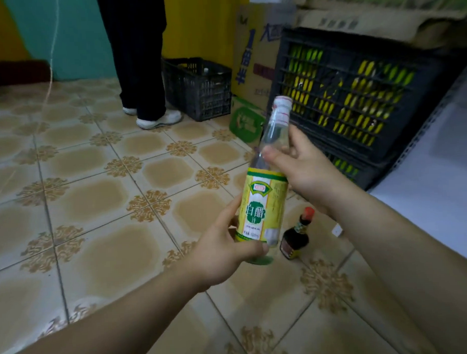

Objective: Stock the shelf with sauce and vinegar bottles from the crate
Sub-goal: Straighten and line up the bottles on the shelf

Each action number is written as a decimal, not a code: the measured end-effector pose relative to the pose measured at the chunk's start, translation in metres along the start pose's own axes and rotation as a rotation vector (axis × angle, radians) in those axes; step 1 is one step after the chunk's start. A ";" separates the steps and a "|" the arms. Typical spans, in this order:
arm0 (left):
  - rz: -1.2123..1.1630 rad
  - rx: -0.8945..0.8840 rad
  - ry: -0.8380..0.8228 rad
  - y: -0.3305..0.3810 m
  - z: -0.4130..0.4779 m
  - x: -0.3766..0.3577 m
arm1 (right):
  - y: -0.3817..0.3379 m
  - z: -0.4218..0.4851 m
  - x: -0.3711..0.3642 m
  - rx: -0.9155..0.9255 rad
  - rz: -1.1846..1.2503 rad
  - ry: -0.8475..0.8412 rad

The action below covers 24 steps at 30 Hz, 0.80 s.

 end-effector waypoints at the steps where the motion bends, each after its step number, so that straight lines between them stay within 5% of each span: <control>1: -0.024 -0.016 0.029 0.011 0.000 -0.006 | -0.003 -0.003 0.005 -0.026 0.026 -0.064; 4: -0.096 -0.070 0.131 0.041 0.000 -0.017 | -0.013 -0.011 0.024 -0.032 0.103 -0.152; 11: -0.071 -0.185 0.196 0.074 -0.002 -0.039 | -0.026 -0.017 0.062 0.025 0.154 -0.039; 24: -0.027 -0.439 0.058 0.171 0.047 -0.132 | -0.098 0.002 0.188 0.134 -0.072 0.194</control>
Point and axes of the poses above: each hand's wrist, its own z-axis towards the middle knuckle, its own x-axis out of the back of the hand, y = z × x, the point moved 6 cm from there along z, towards the middle knuckle, and after that the axes turned 11 degrees about y, right-handed, at the moved point
